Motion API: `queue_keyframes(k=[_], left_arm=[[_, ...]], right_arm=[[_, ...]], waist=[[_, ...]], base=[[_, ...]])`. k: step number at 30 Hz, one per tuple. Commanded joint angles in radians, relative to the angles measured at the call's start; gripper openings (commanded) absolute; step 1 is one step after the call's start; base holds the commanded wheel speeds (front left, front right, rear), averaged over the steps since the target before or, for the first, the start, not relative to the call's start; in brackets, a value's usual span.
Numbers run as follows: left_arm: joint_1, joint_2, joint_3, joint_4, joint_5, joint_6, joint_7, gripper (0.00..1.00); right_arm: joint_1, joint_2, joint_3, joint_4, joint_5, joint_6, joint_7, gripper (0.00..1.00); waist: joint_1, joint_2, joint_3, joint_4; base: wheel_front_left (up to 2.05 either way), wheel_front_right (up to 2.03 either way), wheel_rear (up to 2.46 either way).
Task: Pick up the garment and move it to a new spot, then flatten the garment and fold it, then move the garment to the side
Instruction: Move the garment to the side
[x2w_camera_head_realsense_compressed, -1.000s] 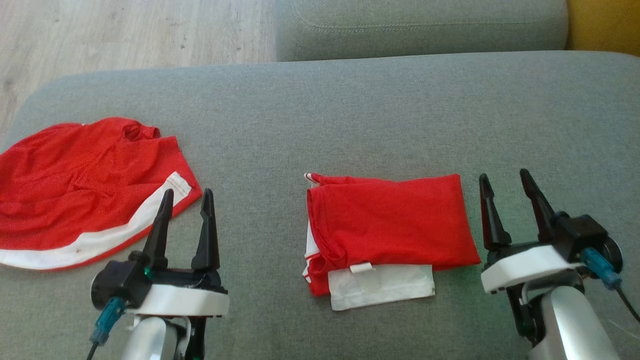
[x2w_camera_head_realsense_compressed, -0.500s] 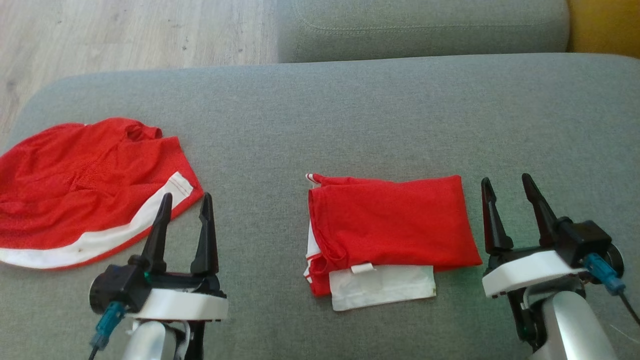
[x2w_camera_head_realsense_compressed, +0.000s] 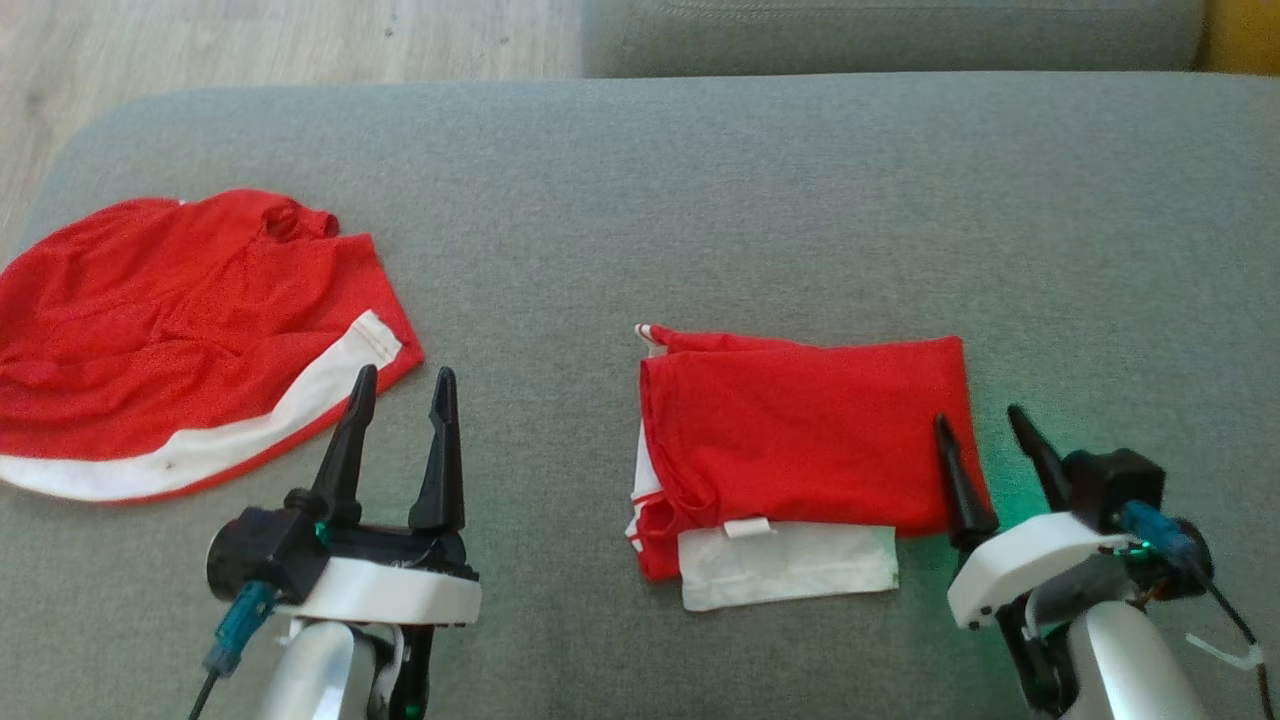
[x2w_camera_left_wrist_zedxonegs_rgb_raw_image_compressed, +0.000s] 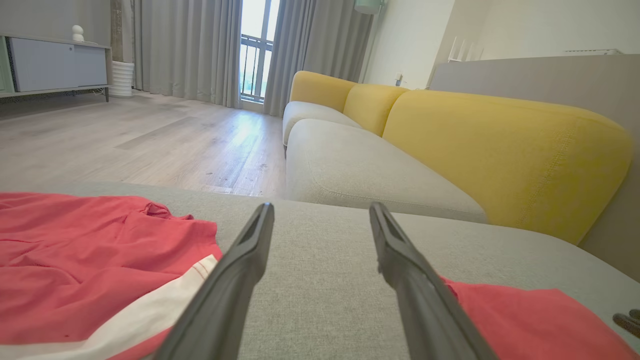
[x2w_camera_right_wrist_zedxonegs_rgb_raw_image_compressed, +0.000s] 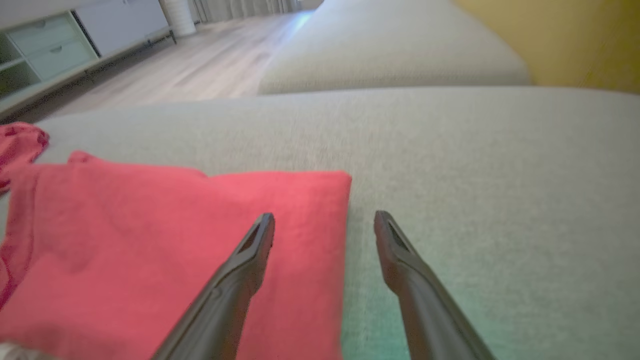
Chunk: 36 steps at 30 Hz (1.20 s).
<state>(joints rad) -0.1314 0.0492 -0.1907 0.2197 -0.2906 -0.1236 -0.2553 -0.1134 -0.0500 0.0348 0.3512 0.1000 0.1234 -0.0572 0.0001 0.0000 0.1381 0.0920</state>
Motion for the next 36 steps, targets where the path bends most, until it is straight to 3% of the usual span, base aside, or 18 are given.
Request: queue_keyframes(k=[1, 16, 17, 18, 22, 29, 32, 36], left_arm=[[-0.038, 0.001, 0.029, -0.028, -0.005, 0.0, -0.006, 1.0], [-0.057, 0.001, 0.028, -0.021, -0.012, 0.0, -0.006, 1.0], [-0.057, 0.001, 0.029, -0.021, -0.012, 0.0, -0.006, 1.0], [-0.057, 0.001, 0.029, -0.02, -0.011, 0.0, -0.006, 1.0], [-0.058, 0.001, 0.025, -0.021, -0.004, -0.001, -0.006, 1.0], [-0.077, 0.001, -0.011, -0.023, 0.027, -0.004, -0.006, 1.0], [-0.108, 0.001, -0.036, -0.026, 0.036, -0.006, -0.006, 1.0], [-0.155, 0.001, -0.075, -0.037, 0.028, -0.006, -0.006, 1.0]], right_arm=[[-0.035, 0.0, 0.029, -0.023, 0.0, 0.007, 0.005, 1.0], [-0.078, 0.0, 0.058, 0.148, 0.04, 0.007, 0.088, 1.0], [-0.083, 0.0, 0.065, 0.154, 0.044, 0.007, 0.087, 0.45], [-0.088, 0.0, 0.072, 0.156, 0.047, 0.007, 0.081, 0.0], [-0.113, 0.0, 0.081, 0.149, 0.015, 0.007, 0.049, 0.0], [-0.185, -0.003, 0.056, 0.079, -0.169, 0.007, 0.029, 0.0], [-0.224, -0.051, 0.054, 0.059, -0.212, 0.007, 0.043, 0.0], [-0.275, -0.168, 0.064, 0.057, -0.205, 0.007, 0.06, 0.0]], waist=[[-0.0001, 0.0, 0.009, 0.008], [-0.0001, 0.0, 0.051, 0.033], [-0.0001, 0.0, 0.051, 0.031], [-0.0001, 0.0, 0.05, 0.028], [-0.0001, 0.0, 0.041, 0.008], [-0.0001, 0.0, 0.036, -0.052], [-0.0001, 0.0, 0.047, -0.079], [-0.0001, 0.0, 0.074, -0.098]], base=[[0.0, 0.0, 0.0], [0.0, 0.0, 0.0], [0.0, 0.0, 0.0], [0.0, 0.0, 0.0], [0.0, 0.0, 0.0], [0.0, 0.0, 0.0], [0.0, 0.0, 0.0], [0.0, 0.0, 0.0]])
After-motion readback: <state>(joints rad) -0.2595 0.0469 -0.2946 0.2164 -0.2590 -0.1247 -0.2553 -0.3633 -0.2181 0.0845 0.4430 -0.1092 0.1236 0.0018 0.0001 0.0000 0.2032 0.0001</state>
